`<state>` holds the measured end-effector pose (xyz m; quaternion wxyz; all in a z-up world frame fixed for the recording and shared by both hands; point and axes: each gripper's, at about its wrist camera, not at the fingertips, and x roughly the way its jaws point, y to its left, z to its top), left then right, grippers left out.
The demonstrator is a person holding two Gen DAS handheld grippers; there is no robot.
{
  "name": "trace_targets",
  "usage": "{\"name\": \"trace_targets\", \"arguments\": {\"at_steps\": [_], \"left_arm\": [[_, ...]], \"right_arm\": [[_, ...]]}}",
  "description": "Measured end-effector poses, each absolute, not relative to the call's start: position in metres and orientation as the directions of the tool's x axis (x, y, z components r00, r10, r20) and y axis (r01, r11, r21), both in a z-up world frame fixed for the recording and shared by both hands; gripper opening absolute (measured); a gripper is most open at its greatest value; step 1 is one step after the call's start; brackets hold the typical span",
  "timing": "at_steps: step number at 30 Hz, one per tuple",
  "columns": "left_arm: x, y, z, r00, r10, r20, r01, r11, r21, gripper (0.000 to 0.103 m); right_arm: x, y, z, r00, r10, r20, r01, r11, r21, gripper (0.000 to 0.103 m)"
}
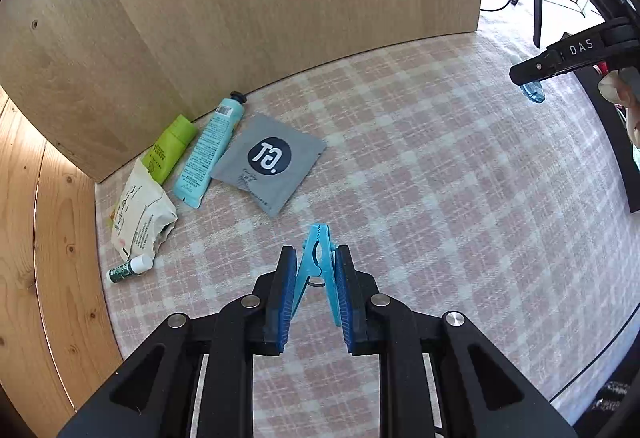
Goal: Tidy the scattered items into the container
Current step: 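Carry the bottle and clothespin over the black tray and open both grippers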
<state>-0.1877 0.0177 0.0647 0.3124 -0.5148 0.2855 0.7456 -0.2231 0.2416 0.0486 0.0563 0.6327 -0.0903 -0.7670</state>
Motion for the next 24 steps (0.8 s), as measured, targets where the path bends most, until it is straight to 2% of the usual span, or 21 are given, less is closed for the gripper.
{"name": "trace_targets", "arguments": {"at_steps": [6,12,17,24], "left_arm": [[-0.143,0.090,0.086,-0.236,0.246,-0.940,-0.798,-0.601,0.043,0.019],[-0.084,0.180,0.107,-0.168,0.360,-0.918,-0.855,-0.517,-0.047,0.019],[-0.029,0.253,0.121,-0.085,0.443,-0.892,-0.894,-0.430,-0.128,0.019],[0.032,0.327,0.131,0.007,0.478,-0.878,-0.916,-0.348,-0.197,0.019]], "right_arm": [[-0.163,0.295,0.083,-0.245,-0.225,-0.943,-0.028,-0.971,0.239,0.032],[-0.135,0.396,0.136,-0.320,-0.212,-0.923,-0.070,-0.967,0.246,0.032],[-0.064,0.506,0.149,-0.368,-0.160,-0.916,-0.181,-0.954,0.239,0.032],[-0.002,0.614,0.170,-0.374,-0.063,-0.925,-0.339,-0.919,0.200,0.032]]}}
